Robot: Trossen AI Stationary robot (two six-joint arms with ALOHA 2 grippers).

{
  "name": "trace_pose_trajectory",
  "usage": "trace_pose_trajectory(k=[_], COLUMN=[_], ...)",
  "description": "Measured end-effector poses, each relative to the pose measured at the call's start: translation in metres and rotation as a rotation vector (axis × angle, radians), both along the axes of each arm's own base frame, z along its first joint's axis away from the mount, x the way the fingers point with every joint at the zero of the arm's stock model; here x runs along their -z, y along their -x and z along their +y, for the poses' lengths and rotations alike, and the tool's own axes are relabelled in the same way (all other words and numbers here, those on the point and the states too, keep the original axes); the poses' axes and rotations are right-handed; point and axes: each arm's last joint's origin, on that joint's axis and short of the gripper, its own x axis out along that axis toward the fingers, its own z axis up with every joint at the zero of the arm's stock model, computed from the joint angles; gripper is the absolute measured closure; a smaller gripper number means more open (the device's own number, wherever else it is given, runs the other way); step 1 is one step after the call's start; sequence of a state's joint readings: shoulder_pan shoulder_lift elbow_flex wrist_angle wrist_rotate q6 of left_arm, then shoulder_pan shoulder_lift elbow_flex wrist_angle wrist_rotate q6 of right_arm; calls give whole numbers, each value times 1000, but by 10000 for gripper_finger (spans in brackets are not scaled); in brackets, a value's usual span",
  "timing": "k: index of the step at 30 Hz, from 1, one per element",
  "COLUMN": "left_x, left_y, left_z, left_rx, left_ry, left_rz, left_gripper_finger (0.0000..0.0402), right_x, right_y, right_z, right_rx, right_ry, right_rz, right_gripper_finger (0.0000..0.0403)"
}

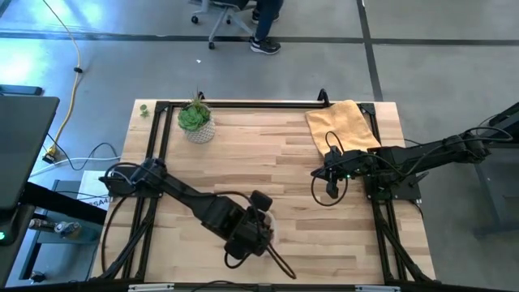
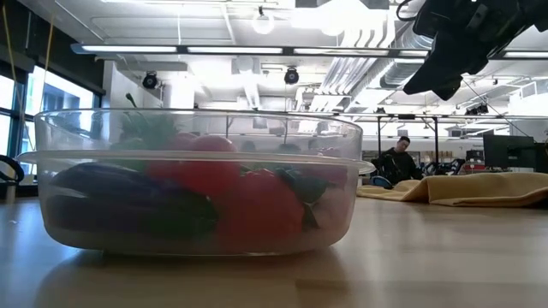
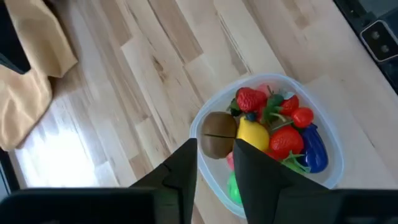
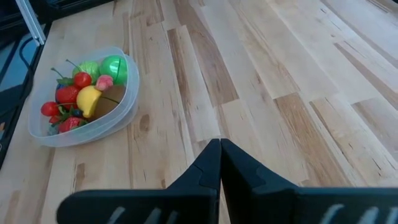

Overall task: Pick and placing Produce into tupperware
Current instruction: Return to Home Position

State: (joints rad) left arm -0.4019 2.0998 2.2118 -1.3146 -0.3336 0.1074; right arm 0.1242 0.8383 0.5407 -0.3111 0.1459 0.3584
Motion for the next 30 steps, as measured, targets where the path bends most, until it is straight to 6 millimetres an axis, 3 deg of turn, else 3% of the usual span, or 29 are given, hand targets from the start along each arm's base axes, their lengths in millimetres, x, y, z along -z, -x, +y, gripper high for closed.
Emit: trace_pose_trajectory(k=[10, 15, 21, 24, 27, 30], left_x=[-2, -14, -37, -49, -52, -43], left_y=[4, 19, 46, 69, 96, 119], left_z=[-1, -2, 10, 22, 41, 57], left_rx=[-39, -80, -73, -73, -88, -59], left_ry=[1, -62, -46, -29, 28, 122], left_rz=[9, -23, -83, -140, -232, -371], left_gripper_finger=[351, 370, 392, 400, 399, 400], right_x=[0, 0, 0, 0, 0, 0], right_y=[0, 0, 0, 0, 0, 0], right_z=[0, 0, 0, 0, 0, 0], right_rx=[0, 0, -1, -1, -4, -4], right_ry=[0, 0, 0, -1, -3, -2], right_rz=[0, 0, 2, 3, 4, 6], right_gripper_finger=[402, 402, 402, 402, 402, 402])
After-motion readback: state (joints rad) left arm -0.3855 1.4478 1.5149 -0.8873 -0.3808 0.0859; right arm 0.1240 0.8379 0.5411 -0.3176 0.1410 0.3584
